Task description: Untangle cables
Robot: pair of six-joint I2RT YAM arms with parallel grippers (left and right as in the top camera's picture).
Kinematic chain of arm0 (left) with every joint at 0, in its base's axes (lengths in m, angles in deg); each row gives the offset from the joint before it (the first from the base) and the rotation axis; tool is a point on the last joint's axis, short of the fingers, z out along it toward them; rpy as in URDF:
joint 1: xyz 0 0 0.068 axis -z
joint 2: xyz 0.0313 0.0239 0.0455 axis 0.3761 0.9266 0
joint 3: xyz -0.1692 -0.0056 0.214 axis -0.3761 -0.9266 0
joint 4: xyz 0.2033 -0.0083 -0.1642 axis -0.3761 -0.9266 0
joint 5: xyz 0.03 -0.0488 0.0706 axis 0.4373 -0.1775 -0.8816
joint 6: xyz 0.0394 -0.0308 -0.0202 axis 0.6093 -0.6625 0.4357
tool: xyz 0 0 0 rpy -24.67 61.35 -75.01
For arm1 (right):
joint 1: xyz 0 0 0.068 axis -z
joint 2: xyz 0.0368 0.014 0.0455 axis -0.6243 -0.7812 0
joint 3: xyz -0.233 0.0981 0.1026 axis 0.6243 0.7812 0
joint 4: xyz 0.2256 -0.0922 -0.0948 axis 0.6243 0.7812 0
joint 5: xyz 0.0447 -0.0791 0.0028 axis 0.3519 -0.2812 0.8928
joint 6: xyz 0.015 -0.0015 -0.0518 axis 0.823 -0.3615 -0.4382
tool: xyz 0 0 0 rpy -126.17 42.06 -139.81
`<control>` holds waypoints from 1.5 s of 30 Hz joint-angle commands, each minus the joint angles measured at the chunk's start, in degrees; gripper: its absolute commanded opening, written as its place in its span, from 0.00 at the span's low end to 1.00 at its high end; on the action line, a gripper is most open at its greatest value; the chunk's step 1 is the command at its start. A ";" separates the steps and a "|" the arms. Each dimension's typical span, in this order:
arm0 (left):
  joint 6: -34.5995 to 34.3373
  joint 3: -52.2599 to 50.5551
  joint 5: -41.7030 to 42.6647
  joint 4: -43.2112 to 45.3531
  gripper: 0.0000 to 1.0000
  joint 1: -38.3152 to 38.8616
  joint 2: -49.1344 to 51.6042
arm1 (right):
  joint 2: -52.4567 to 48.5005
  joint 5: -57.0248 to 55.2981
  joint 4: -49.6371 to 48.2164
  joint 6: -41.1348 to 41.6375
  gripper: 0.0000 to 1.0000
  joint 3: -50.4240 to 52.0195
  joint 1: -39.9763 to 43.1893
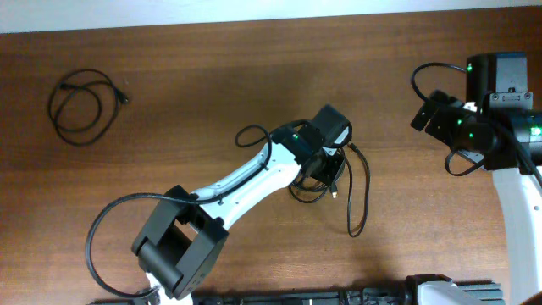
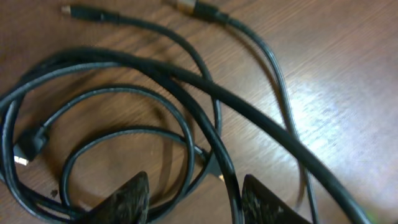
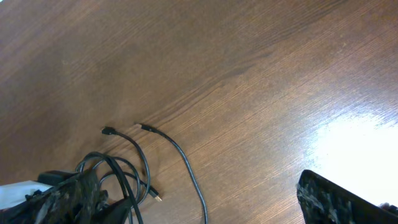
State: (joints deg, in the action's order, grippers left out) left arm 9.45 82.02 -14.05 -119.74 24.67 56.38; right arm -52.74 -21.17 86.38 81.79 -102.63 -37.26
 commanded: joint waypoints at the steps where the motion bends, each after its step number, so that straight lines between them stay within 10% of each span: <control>1: -2.34 -3.56 -1.77 6.08 0.51 0.11 0.83 | -0.04 0.33 -0.15 -0.28 0.99 0.42 0.20; 5: -2.38 -3.76 0.09 10.25 0.40 0.13 2.78 | -0.04 0.31 -0.15 -0.28 0.99 0.44 0.20; 8: -2.19 -3.74 0.81 9.05 0.00 0.09 3.04 | -0.04 0.33 -0.13 -0.28 0.99 0.44 0.20; 16: -1.84 -2.82 -3.87 0.02 0.00 -16.24 -11.56 | -0.96 12.37 -0.81 -0.31 0.99 3.98 0.15; 24: 5.29 -2.82 -0.22 0.26 0.00 -22.18 -25.46 | -1.64 55.80 -25.99 -21.33 0.97 25.42 -1.73; 35: 10.80 -2.80 6.64 6.32 0.00 -22.67 -32.44 | -6.69 28.48 -41.86 -9.70 0.83 31.01 -22.29; 40: 12.76 -2.80 -9.07 6.27 0.00 -24.37 -38.36 | -18.71 28.11 -52.46 -4.81 0.83 30.99 -29.68; 45: 12.76 -2.82 -22.27 1.77 0.00 -26.88 -42.27 | -25.73 26.43 -57.70 -4.09 0.04 30.88 -29.97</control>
State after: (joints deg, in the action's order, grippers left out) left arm 21.08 78.77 -26.40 -115.46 -0.81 16.07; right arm -78.01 7.84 29.44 76.88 -71.86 -68.45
